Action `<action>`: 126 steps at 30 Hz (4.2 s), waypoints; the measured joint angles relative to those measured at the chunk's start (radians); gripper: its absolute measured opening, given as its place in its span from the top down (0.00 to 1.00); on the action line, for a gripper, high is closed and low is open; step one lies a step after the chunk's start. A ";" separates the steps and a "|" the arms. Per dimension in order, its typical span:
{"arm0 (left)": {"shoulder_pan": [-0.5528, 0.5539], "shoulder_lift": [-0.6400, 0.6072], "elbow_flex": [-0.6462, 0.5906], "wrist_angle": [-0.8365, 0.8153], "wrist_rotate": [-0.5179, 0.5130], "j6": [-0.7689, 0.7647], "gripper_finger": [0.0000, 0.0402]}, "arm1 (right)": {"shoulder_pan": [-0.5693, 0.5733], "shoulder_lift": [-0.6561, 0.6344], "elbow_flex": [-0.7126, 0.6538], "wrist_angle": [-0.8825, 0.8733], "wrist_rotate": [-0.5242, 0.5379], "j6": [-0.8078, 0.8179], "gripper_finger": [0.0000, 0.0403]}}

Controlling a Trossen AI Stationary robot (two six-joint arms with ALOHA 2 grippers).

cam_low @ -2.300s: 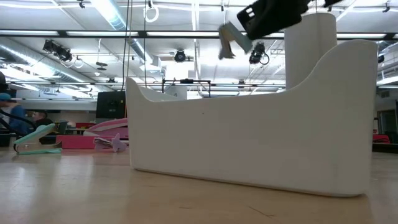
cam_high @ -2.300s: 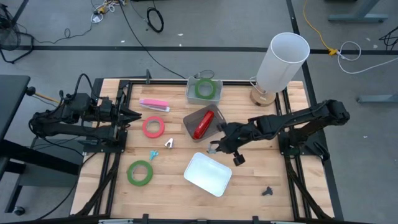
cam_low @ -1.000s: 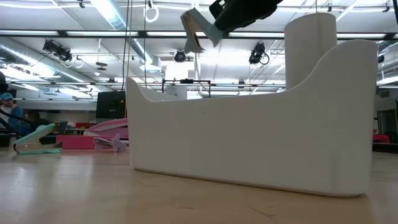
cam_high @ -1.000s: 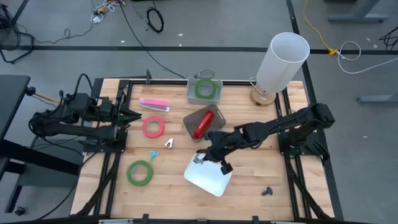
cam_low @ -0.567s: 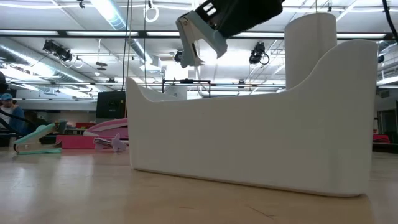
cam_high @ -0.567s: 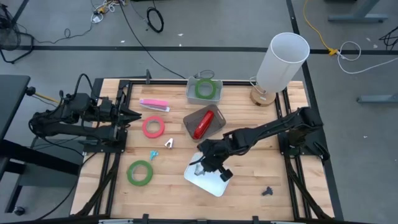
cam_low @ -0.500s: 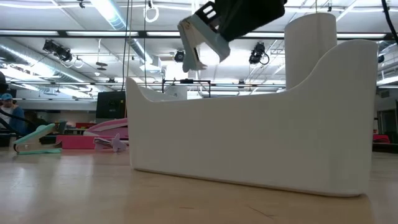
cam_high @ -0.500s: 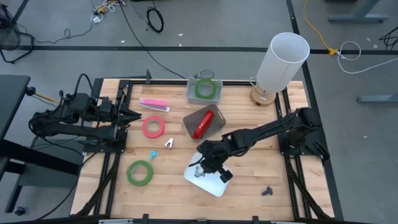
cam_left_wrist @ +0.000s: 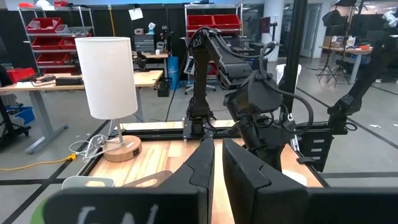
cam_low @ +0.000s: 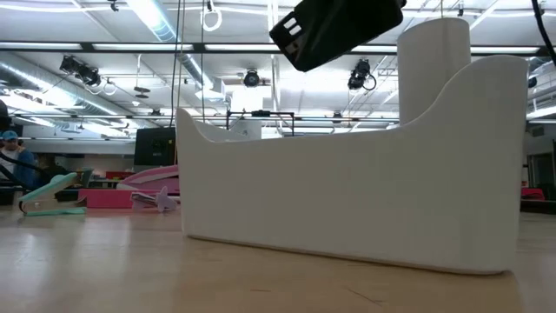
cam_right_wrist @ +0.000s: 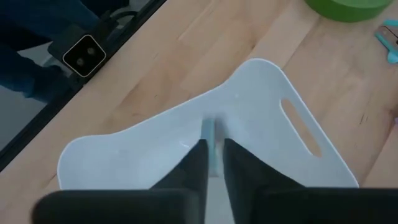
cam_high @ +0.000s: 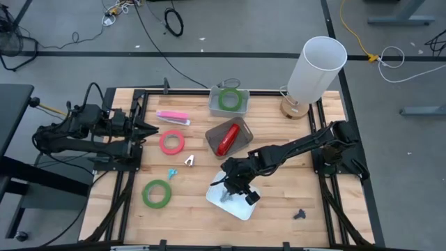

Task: Pick and place Stapler, Stapler remover, tape
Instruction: Put the black staple remover into the white bin

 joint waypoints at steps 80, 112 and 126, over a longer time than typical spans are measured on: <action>0.000 0.000 0.000 0.000 0.000 0.000 0.91 | 0.210 -0.467 -0.480 -0.426 -0.281 0.524 0.65; 0.000 0.000 0.000 0.000 0.000 0.000 0.91 | 0.270 -0.288 -0.549 -0.252 -0.359 0.605 0.65; 0.000 0.000 0.000 0.000 0.000 0.000 0.91 | 0.296 -0.288 -0.638 -0.164 -0.410 0.656 0.65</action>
